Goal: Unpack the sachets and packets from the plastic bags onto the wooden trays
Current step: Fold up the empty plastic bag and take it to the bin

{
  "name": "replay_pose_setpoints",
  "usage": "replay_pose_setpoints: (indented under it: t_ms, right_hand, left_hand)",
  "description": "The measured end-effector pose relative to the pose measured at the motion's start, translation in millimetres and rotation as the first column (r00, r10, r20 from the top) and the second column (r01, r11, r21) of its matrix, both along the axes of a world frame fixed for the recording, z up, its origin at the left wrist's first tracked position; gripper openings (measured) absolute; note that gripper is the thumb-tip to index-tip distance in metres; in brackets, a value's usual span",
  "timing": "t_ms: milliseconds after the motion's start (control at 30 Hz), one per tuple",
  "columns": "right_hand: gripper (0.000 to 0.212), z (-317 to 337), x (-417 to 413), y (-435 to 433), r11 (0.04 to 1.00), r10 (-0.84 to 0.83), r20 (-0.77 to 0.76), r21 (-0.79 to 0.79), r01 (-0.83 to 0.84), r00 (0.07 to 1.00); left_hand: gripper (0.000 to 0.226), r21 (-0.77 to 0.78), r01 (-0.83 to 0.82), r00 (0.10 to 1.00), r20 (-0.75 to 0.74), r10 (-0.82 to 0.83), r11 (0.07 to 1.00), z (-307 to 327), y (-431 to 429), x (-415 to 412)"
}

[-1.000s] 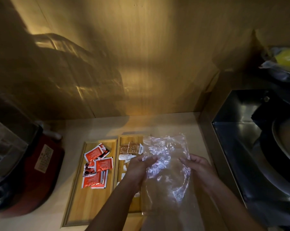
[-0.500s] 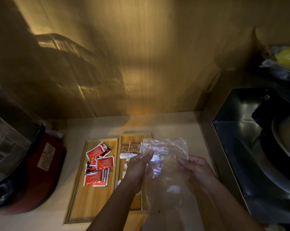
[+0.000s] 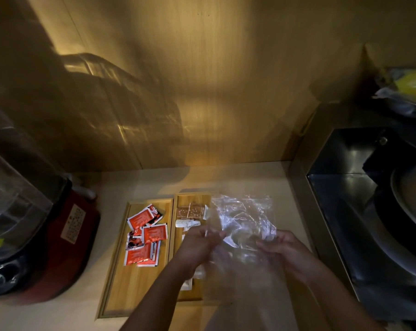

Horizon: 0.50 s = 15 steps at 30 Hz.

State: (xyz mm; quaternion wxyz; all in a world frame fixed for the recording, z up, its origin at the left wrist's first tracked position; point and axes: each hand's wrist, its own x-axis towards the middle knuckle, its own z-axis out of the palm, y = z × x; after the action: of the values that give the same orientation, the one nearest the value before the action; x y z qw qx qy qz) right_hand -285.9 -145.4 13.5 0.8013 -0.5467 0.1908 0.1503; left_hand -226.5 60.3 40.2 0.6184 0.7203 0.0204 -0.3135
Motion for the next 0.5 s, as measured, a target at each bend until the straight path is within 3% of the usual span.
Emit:
replay_pose_setpoints:
  t_ms: [67,100,167,233,267,300,500]
  right_hand:
    - [0.054,-5,0,-6,0.999,0.019,-0.034,-0.045,-0.021,0.999]
    - [0.062,-4,-1,-8,0.999,0.011,-0.035,-0.041,-0.012,0.999]
    - [0.052,-5,-2,-14,0.999,0.026,0.009,0.041,-0.027,1.000]
    - [0.017,4,-4,-12,0.995,0.016,0.035,0.102,-0.020,0.999]
    - [0.015,6,-4,-11,0.995,0.008,0.048,0.097,-0.012,0.999]
    - [0.028,7,-3,-9,0.999,-0.004,0.041,0.052,0.002,0.999]
    - [0.051,6,2,-4,0.986,-0.008,0.040,-0.166,0.015,0.999]
  left_hand:
    - [0.028,0.018,0.048,0.999,0.021,-0.048,0.999,3,4,0]
    - [0.027,0.007,0.072,0.997,0.028,-0.072,0.997,5,7,0]
    - [0.018,-0.044,0.108,0.994,0.039,-0.106,0.993,8,11,0]
    - [0.018,-0.076,0.095,0.994,0.059,-0.091,0.993,8,15,0]
    - [0.022,-0.083,0.075,0.995,0.067,-0.070,0.994,8,15,0]
    - [0.027,-0.081,0.051,0.996,0.072,-0.045,0.995,8,16,0]
    - [0.056,-0.134,-0.034,0.994,0.097,0.048,0.990,7,20,-4]
